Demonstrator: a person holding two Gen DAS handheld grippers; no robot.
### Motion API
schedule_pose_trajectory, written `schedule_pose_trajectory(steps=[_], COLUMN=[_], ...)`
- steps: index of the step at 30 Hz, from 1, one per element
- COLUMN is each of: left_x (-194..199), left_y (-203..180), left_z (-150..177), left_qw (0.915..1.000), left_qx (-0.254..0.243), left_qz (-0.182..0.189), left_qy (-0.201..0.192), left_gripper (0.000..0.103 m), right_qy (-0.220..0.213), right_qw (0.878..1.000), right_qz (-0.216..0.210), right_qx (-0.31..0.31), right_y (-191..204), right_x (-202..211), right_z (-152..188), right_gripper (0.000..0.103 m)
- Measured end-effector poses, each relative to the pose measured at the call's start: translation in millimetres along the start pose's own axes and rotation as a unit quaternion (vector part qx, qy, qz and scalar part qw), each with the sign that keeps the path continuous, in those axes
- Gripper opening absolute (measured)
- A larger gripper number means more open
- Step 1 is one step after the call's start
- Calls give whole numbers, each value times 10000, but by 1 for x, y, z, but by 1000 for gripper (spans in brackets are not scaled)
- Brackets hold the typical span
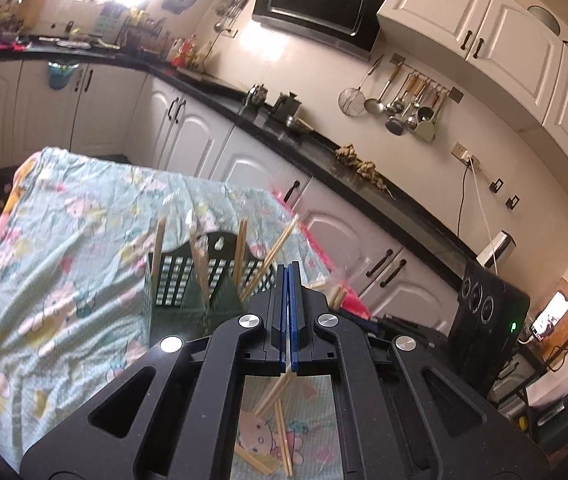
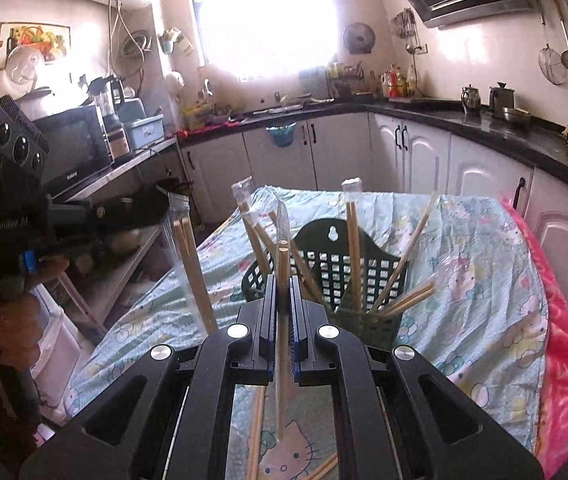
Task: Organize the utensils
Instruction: 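Lift the held chopsticks with both tools and carry them above the caddy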
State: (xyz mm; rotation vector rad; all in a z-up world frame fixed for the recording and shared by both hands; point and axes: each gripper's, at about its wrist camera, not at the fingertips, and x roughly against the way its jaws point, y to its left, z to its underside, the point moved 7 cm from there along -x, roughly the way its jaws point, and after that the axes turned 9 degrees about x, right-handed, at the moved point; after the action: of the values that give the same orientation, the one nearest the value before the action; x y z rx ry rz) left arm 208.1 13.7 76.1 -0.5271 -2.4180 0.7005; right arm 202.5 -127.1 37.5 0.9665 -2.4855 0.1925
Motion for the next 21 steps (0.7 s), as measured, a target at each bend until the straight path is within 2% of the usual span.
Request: schedule_pose_trajectory(steps=[10, 21], left_x=[0, 0], left_y=[-23, -40], left_z=[-35, -84], left_qw=[9995, 9975], left_qx=[-137, -367], left_qz=[150, 79], left_qy=[-253, -593], left_gripper=[0, 0], right_qy=[-458, -834], right_qw=[9988, 9961], right_qz=[56, 277], right_qx=[-161, -7], right_y=[-12, -25], right_x=[21, 33], right_z=[-23, -66], right_gripper=[6, 6])
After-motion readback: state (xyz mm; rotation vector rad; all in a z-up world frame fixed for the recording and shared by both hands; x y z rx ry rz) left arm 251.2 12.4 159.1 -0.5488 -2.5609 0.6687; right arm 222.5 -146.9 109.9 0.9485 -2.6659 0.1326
